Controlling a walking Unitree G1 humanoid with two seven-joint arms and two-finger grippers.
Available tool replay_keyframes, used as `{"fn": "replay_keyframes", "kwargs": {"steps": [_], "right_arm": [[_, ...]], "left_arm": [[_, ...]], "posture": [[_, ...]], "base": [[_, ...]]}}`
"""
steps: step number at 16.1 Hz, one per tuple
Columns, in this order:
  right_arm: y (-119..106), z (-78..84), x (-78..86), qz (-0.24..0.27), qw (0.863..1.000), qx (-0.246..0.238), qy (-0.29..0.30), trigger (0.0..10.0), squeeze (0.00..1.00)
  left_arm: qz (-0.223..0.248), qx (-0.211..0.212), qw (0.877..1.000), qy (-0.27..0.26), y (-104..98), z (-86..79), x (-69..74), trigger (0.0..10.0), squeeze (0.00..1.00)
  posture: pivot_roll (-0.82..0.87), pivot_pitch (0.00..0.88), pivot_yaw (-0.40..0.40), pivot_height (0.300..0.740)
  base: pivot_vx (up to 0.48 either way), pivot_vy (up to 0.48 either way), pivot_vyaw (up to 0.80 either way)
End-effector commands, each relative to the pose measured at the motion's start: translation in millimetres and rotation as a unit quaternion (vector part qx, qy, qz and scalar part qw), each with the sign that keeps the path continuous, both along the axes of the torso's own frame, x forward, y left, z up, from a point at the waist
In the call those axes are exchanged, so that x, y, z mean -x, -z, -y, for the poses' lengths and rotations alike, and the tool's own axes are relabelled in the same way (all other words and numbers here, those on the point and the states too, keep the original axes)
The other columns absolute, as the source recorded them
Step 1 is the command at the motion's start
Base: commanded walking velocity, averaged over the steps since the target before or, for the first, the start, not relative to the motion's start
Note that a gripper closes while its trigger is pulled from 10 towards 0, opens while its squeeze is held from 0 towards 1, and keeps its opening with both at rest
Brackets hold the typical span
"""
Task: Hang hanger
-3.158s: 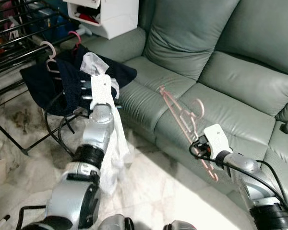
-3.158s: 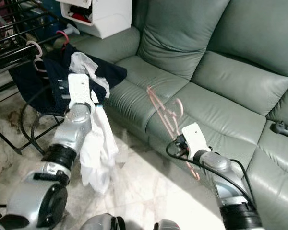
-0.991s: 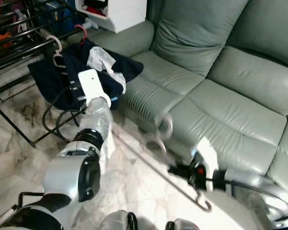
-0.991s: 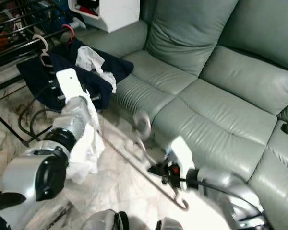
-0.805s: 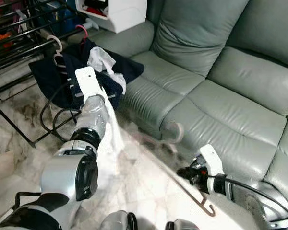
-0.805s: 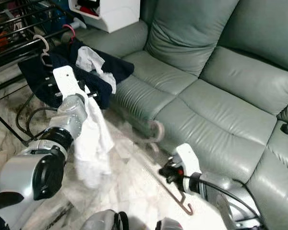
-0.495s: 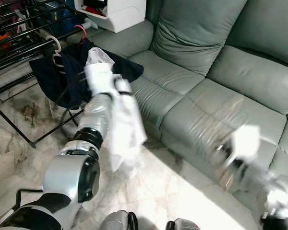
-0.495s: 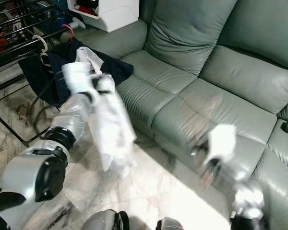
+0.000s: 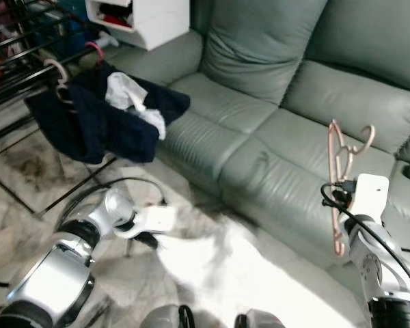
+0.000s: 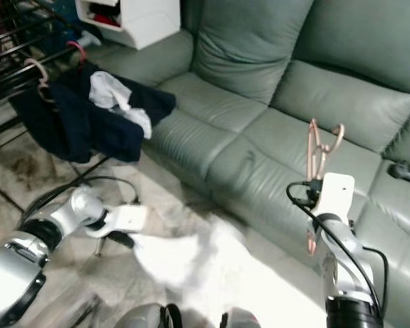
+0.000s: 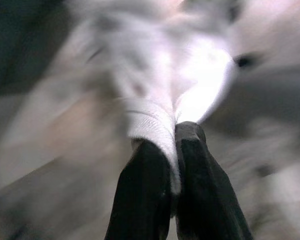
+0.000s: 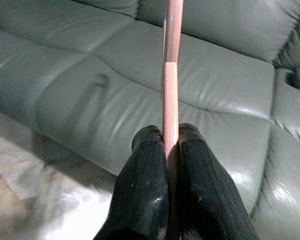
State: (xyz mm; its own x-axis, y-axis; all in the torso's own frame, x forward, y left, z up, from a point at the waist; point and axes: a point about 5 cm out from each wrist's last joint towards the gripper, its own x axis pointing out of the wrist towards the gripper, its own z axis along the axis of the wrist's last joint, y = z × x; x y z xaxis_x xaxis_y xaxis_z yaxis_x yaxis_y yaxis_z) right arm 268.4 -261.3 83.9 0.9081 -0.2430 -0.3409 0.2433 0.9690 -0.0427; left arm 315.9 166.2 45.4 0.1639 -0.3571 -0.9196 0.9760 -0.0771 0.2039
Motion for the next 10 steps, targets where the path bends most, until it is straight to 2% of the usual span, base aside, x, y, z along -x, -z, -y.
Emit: {"fn": "replay_keyframes", "kwargs": {"steps": [1,2,3,4,5,6,7,8,9,10], "right_arm": [[-2.8,-6.5,-5.3,0.012,1.000,-0.002,-0.008,10.0,0.00],[-2.3,-8.2,-6.8,0.013,1.000,-0.001,-0.009,10.0,0.00],[-2.2,-10.5,-9.4,0.015,1.000,0.000,-0.014,10.0,0.00],[-2.5,-11.4,-10.7,0.016,1.000,0.002,-0.017,10.0,0.00],[-3.1,-13.5,-12.9,0.017,1.000,0.002,-0.020,10.0,0.00],[-3.8,-14.8,-14.2,0.019,1.000,0.004,-0.024,10.0,0.00],[-4.1,-15.6,-15.2,0.019,0.999,0.005,-0.026,10.0,0.00],[-3.9,-16.4,-16.1,0.019,0.999,0.004,-0.027,10.0,0.00],[-2.2,-17.4,-16.6,0.016,0.999,0.002,-0.029,10.0,0.00],[-1.0,-18.8,-16.7,0.014,0.999,0.000,-0.030,10.0,0.00]], "left_arm": [[0.149,0.012,0.989,0.012,-30.7,20.9,-29.6,10.0,0.00],[0.244,0.065,0.967,-0.027,-51.7,36.3,-46.0,10.0,0.00],[0.366,0.128,0.920,-0.058,-81.1,50.3,-61.6,10.0,0.00],[0.416,0.152,0.893,-0.081,-94.4,53.0,-67.8,10.0,0.00],[0.455,0.196,0.863,-0.097,-107.0,59.8,-70.6,10.0,0.00],[0.462,0.223,0.853,-0.095,-110.3,65.8,-69.1,10.0,0.00],[0.451,0.236,0.858,-0.066,-107.3,72.7,-64.2,10.0,0.00],[0.391,0.235,0.890,-0.014,-92.3,79.2,-53.5,10.0,0.00],[0.326,0.178,0.928,0.037,-68.7,74.1,-43.0,10.0,0.00],[0.287,0.123,0.947,0.078,-54.3,63.1,-35.9,10.0,0.00]], "posture": [[-0.10,0.023,0.066,0.740],[-0.10,0.023,0.063,0.740],[-0.10,0.024,0.064,0.740],[-0.10,0.024,0.064,0.740],[-0.10,0.024,0.064,0.740],[-0.10,0.024,0.064,0.740],[-0.10,0.024,0.064,0.740],[-0.09,0.027,0.054,0.740],[-0.08,0.027,0.054,0.740],[-0.08,0.027,0.054,0.740]], "base": [[0.000,0.000,0.00],[0.000,0.000,0.00],[0.000,0.000,0.00],[0.000,0.000,0.00],[0.000,0.000,0.00],[0.000,0.000,0.00],[0.000,0.000,0.00],[0.000,0.000,0.00],[0.000,0.000,0.00],[0.000,0.000,0.00]]}}
